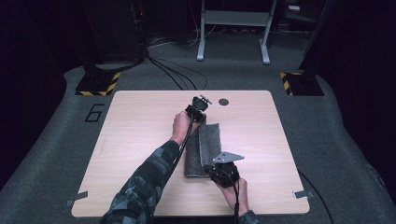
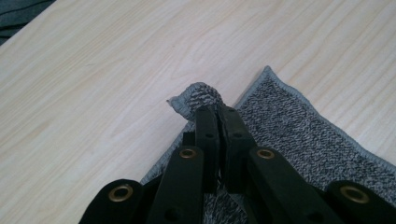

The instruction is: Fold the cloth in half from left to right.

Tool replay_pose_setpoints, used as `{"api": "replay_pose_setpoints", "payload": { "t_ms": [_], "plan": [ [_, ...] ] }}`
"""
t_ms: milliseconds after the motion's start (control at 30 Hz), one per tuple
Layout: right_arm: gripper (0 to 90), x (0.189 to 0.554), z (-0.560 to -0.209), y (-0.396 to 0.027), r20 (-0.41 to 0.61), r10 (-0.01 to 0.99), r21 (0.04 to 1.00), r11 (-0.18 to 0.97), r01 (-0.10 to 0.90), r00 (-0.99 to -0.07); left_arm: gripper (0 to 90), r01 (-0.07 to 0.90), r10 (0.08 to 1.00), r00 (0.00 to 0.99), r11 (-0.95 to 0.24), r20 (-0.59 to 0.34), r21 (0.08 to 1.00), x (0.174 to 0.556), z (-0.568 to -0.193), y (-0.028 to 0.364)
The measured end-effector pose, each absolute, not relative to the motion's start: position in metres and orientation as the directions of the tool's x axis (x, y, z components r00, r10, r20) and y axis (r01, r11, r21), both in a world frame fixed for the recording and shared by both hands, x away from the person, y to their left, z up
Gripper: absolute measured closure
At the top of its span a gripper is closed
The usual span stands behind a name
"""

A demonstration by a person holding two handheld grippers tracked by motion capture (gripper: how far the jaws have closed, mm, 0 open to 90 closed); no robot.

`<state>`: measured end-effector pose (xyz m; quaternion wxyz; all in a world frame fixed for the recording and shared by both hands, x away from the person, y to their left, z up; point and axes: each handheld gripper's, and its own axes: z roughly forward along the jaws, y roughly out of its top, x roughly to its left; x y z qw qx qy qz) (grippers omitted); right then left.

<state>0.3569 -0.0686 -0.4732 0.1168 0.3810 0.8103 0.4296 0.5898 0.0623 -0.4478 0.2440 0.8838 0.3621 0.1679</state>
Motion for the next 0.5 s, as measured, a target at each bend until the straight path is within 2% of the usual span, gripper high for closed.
{"api": "replay_pose_setpoints", "payload": {
  "t_ms": [400, 433, 500],
  "plan": [
    [89.1, 0.355, -0.481, -0.082, 0.146, 0.739, 0.774, 0.328, 0.541, -0.658, 86.8, 0.552, 0.707, 0.699, -0.626, 0.103, 0.551, 0.589, -0.457, 0.046],
    [88.9, 0.355, -0.482, -0.082, 0.148, 0.742, 0.772, 0.326, 0.546, -0.653, 85.0, 0.557, 0.71, 0.699, -0.618, 0.089, 0.554, 0.589, -0.458, 0.045],
    [88.4, 0.355, -0.483, -0.084, 0.141, 0.75, 0.767, 0.33, 0.55, -0.647, 68.0, 0.575, 0.72, 0.691, -0.601, 0.064, 0.555, 0.59, -0.46, 0.044]
  ]
}}
